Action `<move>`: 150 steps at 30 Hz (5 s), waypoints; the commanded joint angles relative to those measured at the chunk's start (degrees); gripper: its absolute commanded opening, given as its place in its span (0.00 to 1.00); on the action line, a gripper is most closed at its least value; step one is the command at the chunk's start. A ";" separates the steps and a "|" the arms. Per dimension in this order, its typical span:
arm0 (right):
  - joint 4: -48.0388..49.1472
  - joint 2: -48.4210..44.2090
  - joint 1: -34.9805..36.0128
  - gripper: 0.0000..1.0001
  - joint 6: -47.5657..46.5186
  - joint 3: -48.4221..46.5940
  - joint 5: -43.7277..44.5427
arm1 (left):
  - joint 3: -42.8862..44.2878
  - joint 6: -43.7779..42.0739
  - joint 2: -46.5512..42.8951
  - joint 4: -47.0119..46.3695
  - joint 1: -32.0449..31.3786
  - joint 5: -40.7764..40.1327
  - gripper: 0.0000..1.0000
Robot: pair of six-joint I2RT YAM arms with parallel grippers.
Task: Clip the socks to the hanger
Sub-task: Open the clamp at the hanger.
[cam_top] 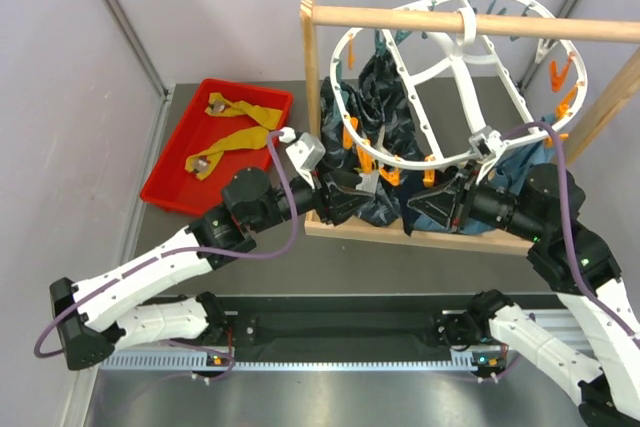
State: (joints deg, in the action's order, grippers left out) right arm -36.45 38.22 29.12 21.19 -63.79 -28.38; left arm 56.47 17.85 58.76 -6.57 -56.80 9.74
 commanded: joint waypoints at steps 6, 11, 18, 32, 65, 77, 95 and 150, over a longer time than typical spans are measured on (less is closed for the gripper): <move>6.99 -2.44 0.58 0.24 4.56 2.26 13.79 | -2.94 -2.11 0.90 -12.77 -1.12 0.72 0.59; 8.41 -2.80 0.58 0.27 5.18 2.44 15.55 | -1.54 -3.52 3.29 -13.56 -1.83 -1.11 0.61; 7.53 -2.44 0.67 0.29 4.47 2.18 15.46 | 2.59 -8.78 5.22 -10.40 -1.83 -0.97 0.65; 6.21 -2.27 0.58 0.31 3.86 1.48 15.11 | 5.32 -6.60 9.53 -12.41 -1.83 2.30 0.63; 1.64 0.37 0.58 0.40 0.16 -1.34 15.90 | 8.13 27.78 -2.77 -15.16 -1.83 -0.86 0.72; 2.70 -0.43 0.58 0.36 3.95 -1.16 17.49 | 5.23 12.22 4.25 -5.12 -3.05 -4.81 0.63; 0.85 -0.51 0.58 0.44 3.16 -3.36 12.12 | 5.14 3.95 12.96 -16.81 -6.13 -11.06 0.53; -0.21 -1.39 0.67 0.51 -3.44 -8.98 -9.14 | -7.86 -1.59 8.65 -36.58 -6.13 -9.03 0.47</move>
State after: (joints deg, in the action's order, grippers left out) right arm -41.10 36.86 29.12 18.06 -70.30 -31.31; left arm 48.51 17.80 67.77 -37.87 -62.74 0.14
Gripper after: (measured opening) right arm 0.510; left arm 0.481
